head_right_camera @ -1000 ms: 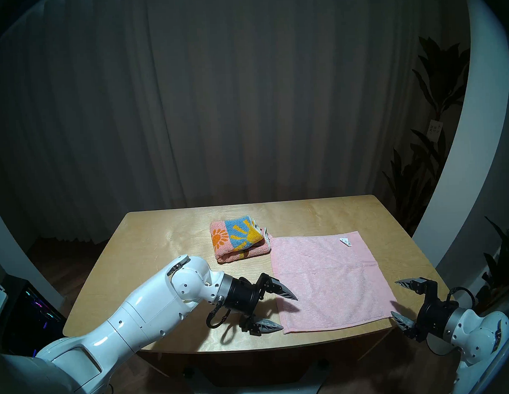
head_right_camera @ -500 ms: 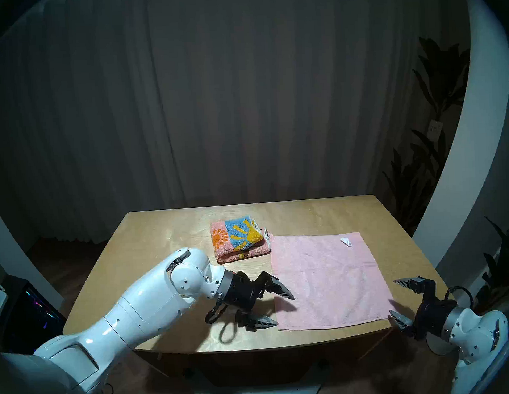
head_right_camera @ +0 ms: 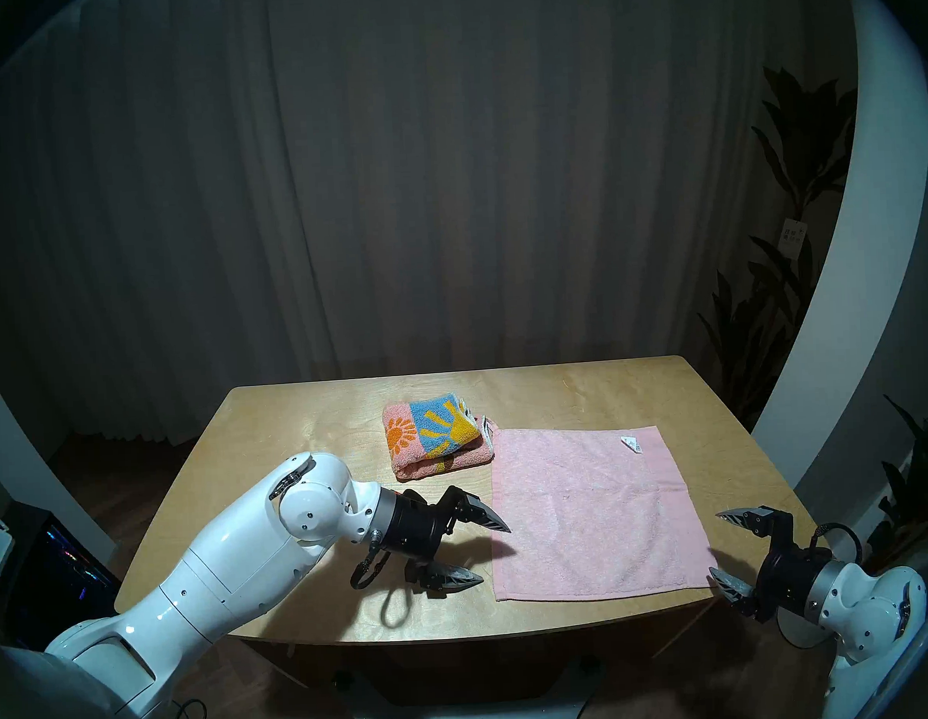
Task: Fold each towel twice and stack them on table
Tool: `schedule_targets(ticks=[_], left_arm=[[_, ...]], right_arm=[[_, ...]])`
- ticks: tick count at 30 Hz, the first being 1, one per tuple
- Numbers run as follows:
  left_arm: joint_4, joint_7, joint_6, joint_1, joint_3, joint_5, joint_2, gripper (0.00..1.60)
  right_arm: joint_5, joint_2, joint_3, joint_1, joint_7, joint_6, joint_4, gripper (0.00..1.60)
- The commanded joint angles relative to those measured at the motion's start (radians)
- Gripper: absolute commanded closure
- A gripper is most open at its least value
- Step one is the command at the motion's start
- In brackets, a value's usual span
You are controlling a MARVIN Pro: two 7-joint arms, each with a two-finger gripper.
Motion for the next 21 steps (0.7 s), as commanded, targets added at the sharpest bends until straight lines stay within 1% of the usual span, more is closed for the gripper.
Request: schedule_targets(ticks=[1,9,12,18,21], left_arm=[[-0.015,-0.007,0.032,-0.008,0.007,0.040,0.002,0.00],[0.006,-0.011,0.052,-0.008,0.021,0.047,-0.014,0.00],[0.020,-0.014,0.061,-0.015,0.028,0.054,-0.022,0.00],[0.046,-0.015,0.074,-0.028,0.041,0.057,-0.032,0.00],[0.056,-0.013,0.082,-0.034,0.047,0.055,-0.036,0.00]], right_arm=[[-0.011,-0.036,-0.005,-0.012,0.021,0.006,-0.024,0.00],[-0.022,-0.071,-0.001,-0.023,0.036,0.002,-0.048,0.00],[-0.049,-0.088,0.002,-0.025,0.060,0.018,-0.056,0.00],[-0.079,-0.126,-0.004,-0.029,0.079,0.014,-0.066,0.00],[-0.091,-0.131,-0.006,-0.027,0.086,0.018,-0.063,0.00]])
